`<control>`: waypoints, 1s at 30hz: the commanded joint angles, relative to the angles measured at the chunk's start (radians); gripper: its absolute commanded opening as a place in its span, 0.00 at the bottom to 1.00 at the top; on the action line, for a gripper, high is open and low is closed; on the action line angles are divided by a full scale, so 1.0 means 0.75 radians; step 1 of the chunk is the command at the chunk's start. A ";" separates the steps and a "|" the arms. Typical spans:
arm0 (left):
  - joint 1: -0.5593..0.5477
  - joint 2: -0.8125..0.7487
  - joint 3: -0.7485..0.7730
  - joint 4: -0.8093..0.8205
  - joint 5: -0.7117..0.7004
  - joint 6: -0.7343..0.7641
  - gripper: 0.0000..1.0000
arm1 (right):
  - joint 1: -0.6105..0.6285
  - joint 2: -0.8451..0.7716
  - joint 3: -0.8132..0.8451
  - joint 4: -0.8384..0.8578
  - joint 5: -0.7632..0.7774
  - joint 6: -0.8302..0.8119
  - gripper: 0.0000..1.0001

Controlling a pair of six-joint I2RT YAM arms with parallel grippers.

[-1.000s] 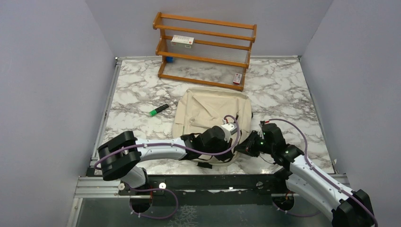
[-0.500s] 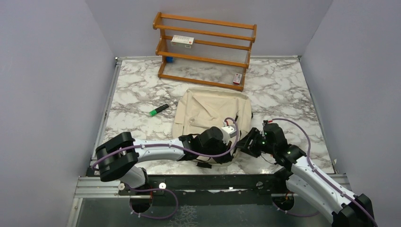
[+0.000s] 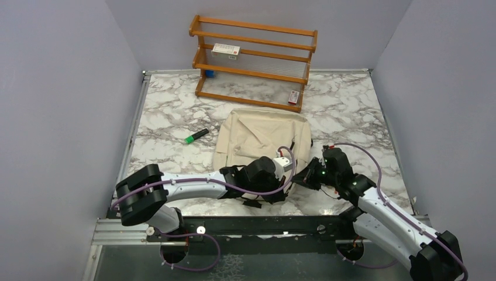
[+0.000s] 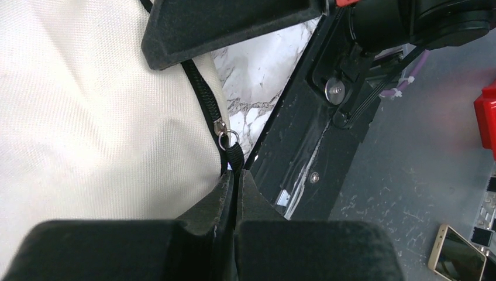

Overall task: Pack the student bag
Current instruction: Zip the student bag at the center of the board.

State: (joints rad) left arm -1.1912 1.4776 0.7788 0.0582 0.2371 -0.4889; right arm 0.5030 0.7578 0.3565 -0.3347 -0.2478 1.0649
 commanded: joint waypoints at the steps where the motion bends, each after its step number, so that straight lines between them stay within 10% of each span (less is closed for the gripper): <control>1: -0.005 -0.094 0.046 -0.173 -0.044 0.024 0.00 | -0.002 0.043 0.104 0.116 0.086 -0.011 0.01; 30: 0.015 -0.566 -0.116 -0.571 -0.390 -0.167 0.00 | -0.002 0.027 0.259 -0.131 0.526 -0.090 0.00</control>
State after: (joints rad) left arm -1.1843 1.1152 0.7269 -0.2462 -0.0093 -0.5762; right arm 0.5171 0.7929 0.5037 -0.3840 -0.0639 1.0428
